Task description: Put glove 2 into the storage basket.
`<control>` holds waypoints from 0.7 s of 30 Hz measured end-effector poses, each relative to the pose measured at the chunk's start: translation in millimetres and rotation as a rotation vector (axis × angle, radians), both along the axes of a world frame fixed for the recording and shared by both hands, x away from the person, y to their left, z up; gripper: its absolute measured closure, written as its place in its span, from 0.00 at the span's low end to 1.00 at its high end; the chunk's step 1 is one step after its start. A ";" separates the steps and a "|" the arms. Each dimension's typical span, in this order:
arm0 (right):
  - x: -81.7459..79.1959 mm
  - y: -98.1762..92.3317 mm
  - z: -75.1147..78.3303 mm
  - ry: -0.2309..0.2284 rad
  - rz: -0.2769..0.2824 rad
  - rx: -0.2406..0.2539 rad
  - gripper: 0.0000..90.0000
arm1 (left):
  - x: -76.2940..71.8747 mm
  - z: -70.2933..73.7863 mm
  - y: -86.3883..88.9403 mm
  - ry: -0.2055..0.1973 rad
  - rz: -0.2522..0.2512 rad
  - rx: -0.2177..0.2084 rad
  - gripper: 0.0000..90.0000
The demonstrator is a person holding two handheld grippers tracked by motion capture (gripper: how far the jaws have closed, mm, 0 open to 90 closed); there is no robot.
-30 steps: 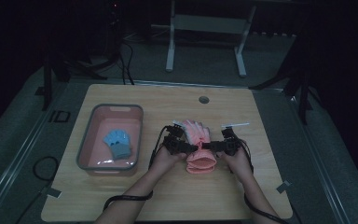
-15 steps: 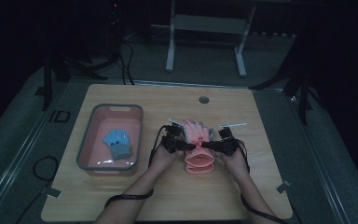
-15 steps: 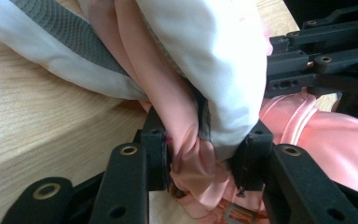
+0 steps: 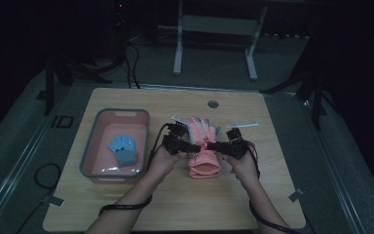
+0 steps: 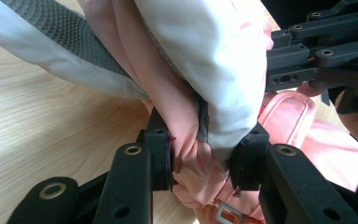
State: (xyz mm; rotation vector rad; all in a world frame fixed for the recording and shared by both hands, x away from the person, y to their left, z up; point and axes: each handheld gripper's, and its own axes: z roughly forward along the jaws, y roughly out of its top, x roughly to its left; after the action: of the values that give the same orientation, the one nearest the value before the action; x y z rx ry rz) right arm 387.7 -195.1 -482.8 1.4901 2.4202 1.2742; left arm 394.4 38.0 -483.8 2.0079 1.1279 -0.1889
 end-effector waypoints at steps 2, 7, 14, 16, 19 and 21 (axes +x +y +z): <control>-1.4 5.6 6.2 -0.011 0.006 0.001 0.85 | -1.2 6.9 5.0 -0.002 0.001 0.007 0.73; -5.3 19.5 20.9 -0.031 0.009 0.007 0.85 | -6.3 25.4 17.2 -0.030 0.006 0.031 0.73; -5.4 42.6 43.9 -0.057 0.040 -0.001 0.85 | -8.8 49.9 42.9 -0.052 0.001 0.047 0.73; -4.6 52.5 50.5 -0.070 0.053 -0.005 0.85 | -9.3 55.5 52.0 -0.059 0.001 0.048 0.73; -3.7 66.2 57.0 -0.080 0.066 -0.006 0.85 | -10.1 61.1 65.8 -0.066 0.006 0.051 0.73; -3.4 76.0 59.7 -0.082 0.073 -0.008 0.85 | -10.6 63.5 75.2 -0.067 0.010 0.053 0.73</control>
State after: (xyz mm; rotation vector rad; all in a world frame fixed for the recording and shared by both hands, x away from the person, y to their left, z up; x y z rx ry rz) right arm 384.3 -119.1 -423.1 1.3313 2.4449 1.3099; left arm 383.8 113.2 -420.3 2.0395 1.1108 -0.0864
